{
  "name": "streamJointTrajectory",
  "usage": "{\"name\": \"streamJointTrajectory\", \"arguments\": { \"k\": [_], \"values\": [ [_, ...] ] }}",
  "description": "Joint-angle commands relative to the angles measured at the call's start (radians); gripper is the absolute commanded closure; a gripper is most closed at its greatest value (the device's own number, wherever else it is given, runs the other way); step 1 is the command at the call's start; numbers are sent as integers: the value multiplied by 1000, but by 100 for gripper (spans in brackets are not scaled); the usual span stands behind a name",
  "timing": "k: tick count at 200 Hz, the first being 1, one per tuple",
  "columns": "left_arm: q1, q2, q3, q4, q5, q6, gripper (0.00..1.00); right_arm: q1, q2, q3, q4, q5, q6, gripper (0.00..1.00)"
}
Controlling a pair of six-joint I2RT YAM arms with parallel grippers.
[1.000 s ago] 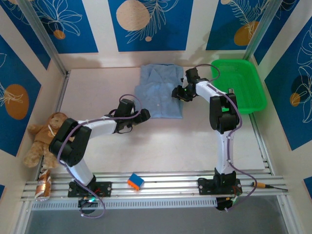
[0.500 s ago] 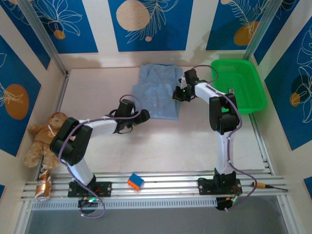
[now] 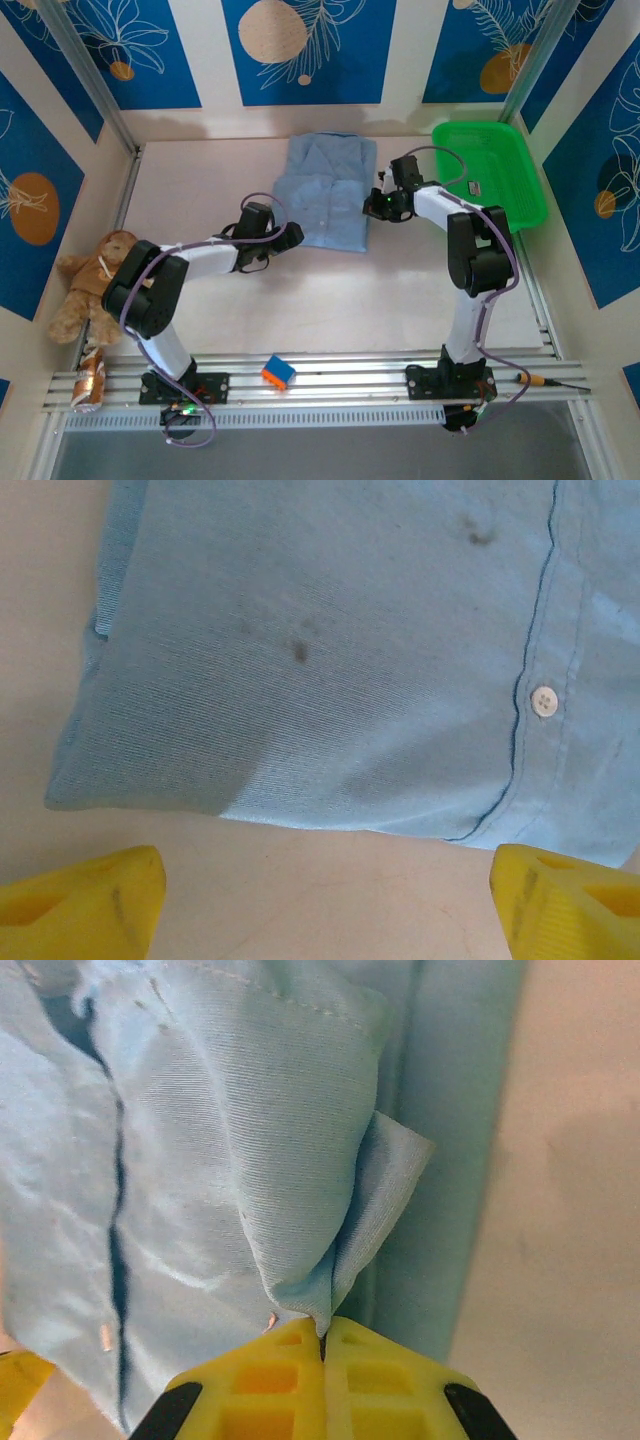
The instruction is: Fold and stack the long sleeve shirts
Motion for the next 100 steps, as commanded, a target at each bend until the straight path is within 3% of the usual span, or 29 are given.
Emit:
{"name": "streamJointTrajectory", "arguments": {
  "k": [1,34,64,100],
  "values": [
    [11,26,12,17,-17,1,18,-11,15,-40,43,9,48,100],
    [11,63,37,25,-20,-7,28,-16,74,-21,49,6,68,100],
    [19,94,84,-35,-76,32,52,-12,80,-26,30,17,79,100],
    [62,115,137,-85,-46,113,74,13,47,-101,25,15,94,100]
  ]
}}
